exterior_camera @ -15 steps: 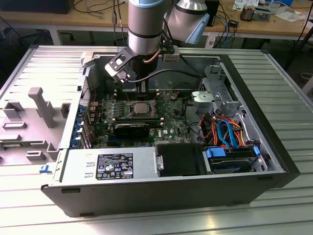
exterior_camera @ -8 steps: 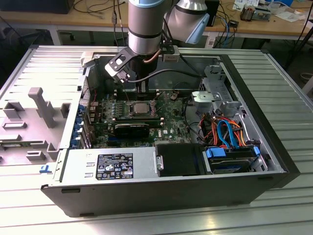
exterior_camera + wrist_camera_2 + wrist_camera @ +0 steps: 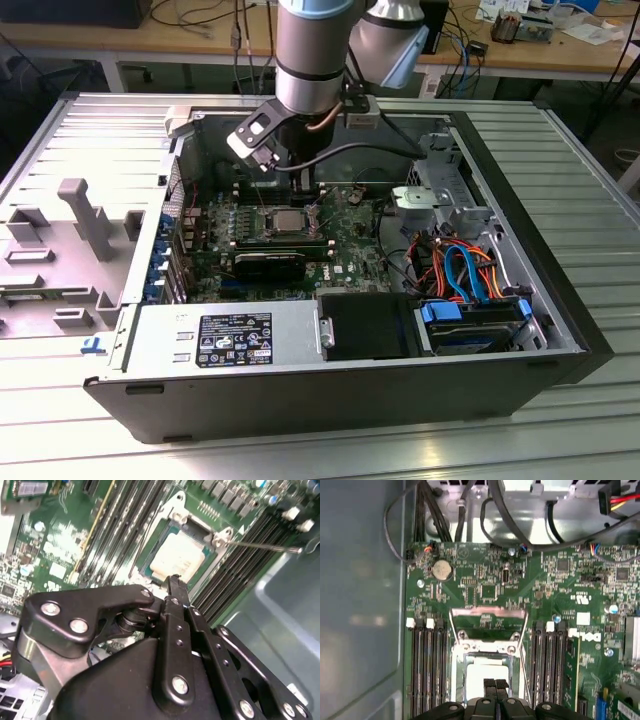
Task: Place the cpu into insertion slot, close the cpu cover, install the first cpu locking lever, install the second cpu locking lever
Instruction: 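Close the cpu cover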
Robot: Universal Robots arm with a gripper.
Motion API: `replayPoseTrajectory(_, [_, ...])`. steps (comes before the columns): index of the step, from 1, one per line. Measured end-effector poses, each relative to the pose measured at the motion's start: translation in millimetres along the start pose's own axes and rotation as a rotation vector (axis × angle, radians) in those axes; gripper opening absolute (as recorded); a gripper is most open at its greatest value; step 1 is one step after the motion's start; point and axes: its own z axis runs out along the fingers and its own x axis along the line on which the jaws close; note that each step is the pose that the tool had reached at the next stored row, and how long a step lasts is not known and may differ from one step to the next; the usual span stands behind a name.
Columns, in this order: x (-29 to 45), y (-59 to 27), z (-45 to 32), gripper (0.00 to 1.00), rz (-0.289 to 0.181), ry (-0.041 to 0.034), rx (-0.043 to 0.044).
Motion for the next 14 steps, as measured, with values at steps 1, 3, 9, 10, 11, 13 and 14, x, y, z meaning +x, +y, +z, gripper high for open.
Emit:
replayPoseTrajectory(1, [-0.2,4.5,-0.5,0.11,0.0,0.0001,0.001])
replayPoseTrajectory(3, [-0.2,7.3,-3.3,0.11,0.0,0.0001,0.0017])
replayPoseTrajectory(9, [-0.2,19.0,-12.3,0.11,0.0,0.0004,0.0065])
replayPoseTrajectory(10, [-0.2,19.9,-12.7,0.11,0.0,0.0004,0.007])
replayPoseTrajectory(11, [-0.3,23.2,-13.9,0.11,0.0,0.0005,0.0085])
replayPoseTrajectory(13, [-0.4,27.7,-15.4,0.11,0.0,0.001,0.0105])
replayPoseTrajectory(14, [-0.4,30.2,-15.8,0.11,0.0,0.0012,0.0114])
